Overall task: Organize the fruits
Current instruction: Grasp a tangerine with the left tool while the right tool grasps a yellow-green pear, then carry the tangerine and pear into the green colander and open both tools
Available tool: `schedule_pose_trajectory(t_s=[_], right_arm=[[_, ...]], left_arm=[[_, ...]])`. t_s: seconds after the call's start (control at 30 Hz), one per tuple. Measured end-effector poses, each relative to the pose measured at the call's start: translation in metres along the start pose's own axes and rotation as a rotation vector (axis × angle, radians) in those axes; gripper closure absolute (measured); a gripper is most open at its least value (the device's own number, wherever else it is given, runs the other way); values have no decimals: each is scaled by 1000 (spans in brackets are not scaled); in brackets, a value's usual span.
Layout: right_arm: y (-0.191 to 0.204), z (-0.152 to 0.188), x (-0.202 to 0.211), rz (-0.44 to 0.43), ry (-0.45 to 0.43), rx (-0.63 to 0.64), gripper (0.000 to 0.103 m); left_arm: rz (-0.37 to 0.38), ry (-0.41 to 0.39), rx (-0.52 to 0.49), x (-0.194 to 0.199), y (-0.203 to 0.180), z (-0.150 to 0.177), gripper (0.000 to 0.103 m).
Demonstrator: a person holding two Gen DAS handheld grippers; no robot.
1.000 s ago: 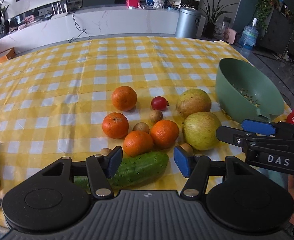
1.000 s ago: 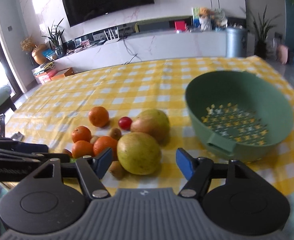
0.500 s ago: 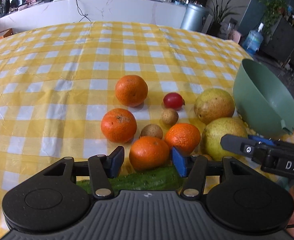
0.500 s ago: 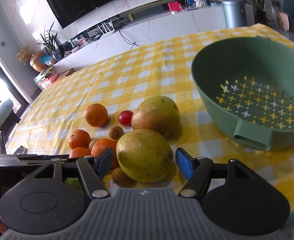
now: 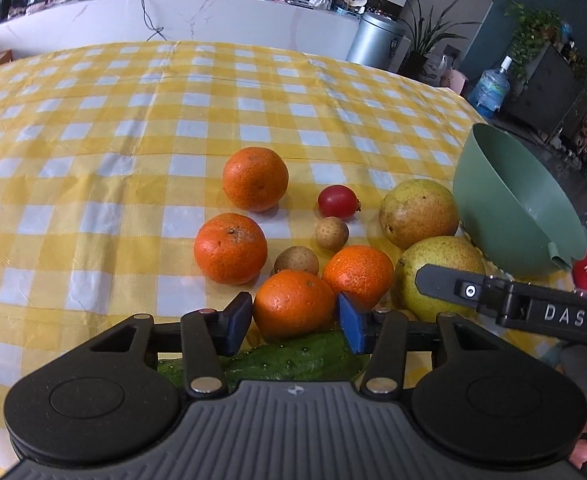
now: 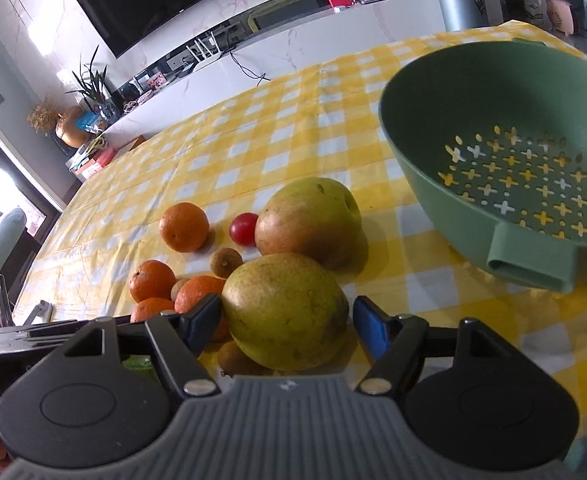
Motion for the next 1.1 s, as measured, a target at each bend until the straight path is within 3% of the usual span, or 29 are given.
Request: schedule_pose_trajectory(t_s=[0.27,0.73,1.1], right_arm=[[2,1,-2,-5,4,21,34],[5,1,-3,2,-13,53,36],[9,0,18,4,-114,93,36]], left_arm=[[28,13,8,1,3,2,50],[11,-13,11,0,2,2,53],[-33,-107,14,27,-8,-2,53]])
Point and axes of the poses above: each gripper's, at about its wrist camera, not at the fingertips, and x roughly against the way its jaws point, y to its left, z to its underside, the point moved 5 cm from there along -x, roughly the way its jaws point, and after that the axes turned 10 degrees about z, right-handed, at the moved point
